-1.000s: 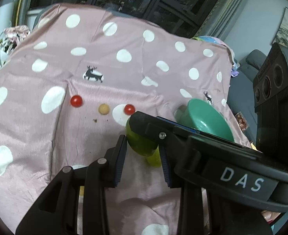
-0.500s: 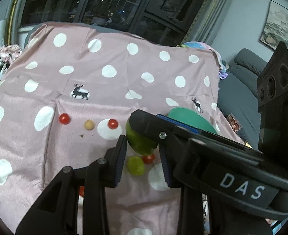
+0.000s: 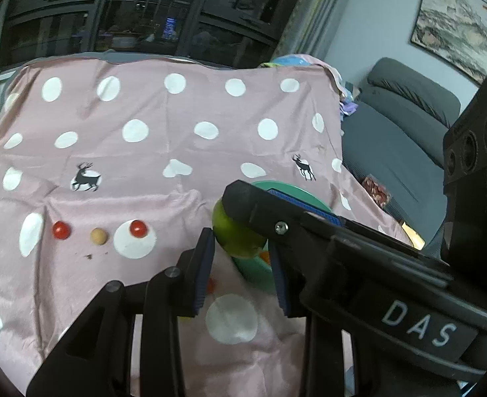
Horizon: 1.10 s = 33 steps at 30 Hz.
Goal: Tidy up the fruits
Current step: 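Lift the green plum with the right gripper and carry it to the bowl, then lower the held green plum into the green bowl with the right gripper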
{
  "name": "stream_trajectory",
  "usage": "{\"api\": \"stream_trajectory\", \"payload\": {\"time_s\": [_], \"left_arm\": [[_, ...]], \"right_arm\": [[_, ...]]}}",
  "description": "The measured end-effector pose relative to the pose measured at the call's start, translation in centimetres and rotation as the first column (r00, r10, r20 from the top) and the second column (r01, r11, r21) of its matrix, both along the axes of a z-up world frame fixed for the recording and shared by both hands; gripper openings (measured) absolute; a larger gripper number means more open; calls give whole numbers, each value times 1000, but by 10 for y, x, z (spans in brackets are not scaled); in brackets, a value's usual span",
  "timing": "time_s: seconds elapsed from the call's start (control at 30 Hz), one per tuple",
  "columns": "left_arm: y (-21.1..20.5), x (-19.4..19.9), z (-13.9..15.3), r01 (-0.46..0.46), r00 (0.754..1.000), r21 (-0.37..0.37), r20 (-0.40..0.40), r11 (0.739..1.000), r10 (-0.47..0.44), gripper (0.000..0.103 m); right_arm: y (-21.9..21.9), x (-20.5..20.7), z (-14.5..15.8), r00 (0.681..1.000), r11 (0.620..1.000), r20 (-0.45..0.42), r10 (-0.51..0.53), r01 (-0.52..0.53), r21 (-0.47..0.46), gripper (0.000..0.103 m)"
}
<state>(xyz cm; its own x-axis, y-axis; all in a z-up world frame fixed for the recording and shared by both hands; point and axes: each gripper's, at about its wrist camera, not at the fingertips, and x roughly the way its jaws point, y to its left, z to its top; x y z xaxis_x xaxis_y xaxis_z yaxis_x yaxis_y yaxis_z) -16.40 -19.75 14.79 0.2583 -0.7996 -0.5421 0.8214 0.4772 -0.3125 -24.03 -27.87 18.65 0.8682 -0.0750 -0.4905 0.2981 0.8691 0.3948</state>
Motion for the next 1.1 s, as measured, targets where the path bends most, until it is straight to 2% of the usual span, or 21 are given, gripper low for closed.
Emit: {"api": "stream_trajectory", "payload": {"time_s": [0.53,1.1], "left_arm": [[-71,-16,-16,147,989,56,-27,988,-145,33],[-120,-23,-39,239,969,113,-90,964,-229,33]], "right_arm": [[-59,-32,-17,982,978,-20,-189,190,89,33],[-99,-46,-42,948,936,-97,-302,314,159,33]]}}
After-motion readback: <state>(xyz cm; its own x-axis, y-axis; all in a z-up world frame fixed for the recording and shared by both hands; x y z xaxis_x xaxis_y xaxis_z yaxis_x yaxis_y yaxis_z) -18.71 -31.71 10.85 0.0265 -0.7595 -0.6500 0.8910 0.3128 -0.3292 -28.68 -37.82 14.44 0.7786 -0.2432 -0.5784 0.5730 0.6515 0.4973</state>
